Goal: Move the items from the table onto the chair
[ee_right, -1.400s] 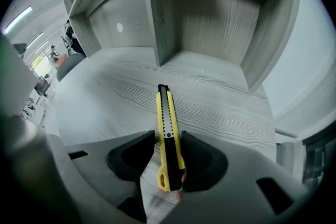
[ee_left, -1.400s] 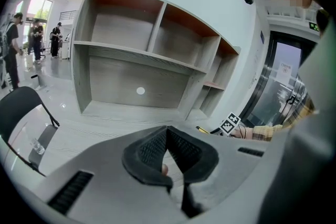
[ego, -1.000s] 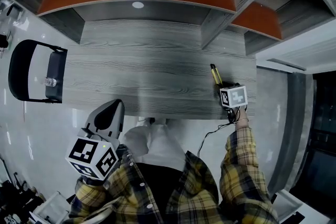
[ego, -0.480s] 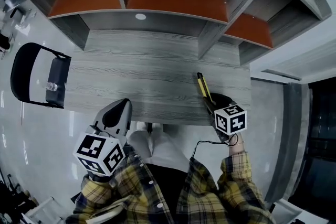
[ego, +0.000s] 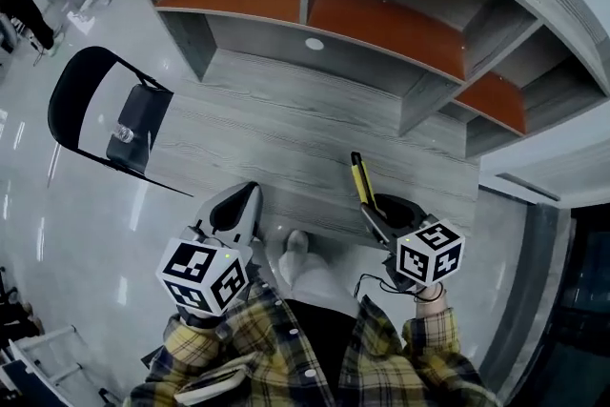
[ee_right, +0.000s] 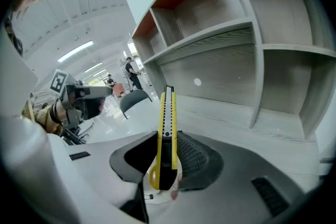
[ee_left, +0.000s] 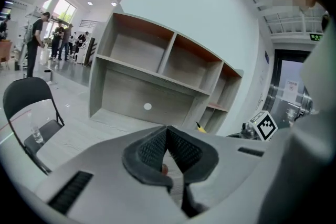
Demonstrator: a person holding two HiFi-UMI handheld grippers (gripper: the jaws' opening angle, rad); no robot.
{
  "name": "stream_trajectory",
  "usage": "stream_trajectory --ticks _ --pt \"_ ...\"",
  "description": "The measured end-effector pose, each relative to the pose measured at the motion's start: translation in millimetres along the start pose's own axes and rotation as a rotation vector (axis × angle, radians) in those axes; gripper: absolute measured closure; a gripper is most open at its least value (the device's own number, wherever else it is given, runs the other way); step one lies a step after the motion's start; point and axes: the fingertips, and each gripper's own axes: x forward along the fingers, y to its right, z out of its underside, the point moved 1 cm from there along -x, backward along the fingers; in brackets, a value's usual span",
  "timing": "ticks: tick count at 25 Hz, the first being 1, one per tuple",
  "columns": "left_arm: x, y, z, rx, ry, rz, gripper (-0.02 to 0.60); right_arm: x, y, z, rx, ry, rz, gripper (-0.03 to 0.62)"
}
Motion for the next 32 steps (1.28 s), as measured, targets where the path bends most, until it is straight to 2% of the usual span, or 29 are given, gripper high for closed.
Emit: stream_trajectory --ticks 6,12,18,26,32 --pt "-27.5 -56.4 -2.0 -0.078 0.049 -0.106 0.578 45.0 -54.7 -26.5 -0.04 -0.002 -0.131 0.468" --pt "-53.1 -134.6 -2.4 -0.138 0.057 -0.161 0.578 111.4 -113.0 -41.9 -0.056 -0.058 -0.195 0.468" --pt "-88.4 -240.1 -4.0 -0.15 0.015 -0.187 0.578 197.8 -191.9 -64.5 -0.09 -0.087 -0.232 0.468" --pt "-139.5 -377.4 -19.6 -0.097 -0.022 -0.201 0.578 326.2 -314.7 -89.8 -0.06 -0.079 -0.291 0.468" --pt "-169.8 -471.8 4.0 -0.142 -0.054 -0.263 0.578 429.9 -384.6 -89.6 -0.02 -0.088 -0.334 0.468"
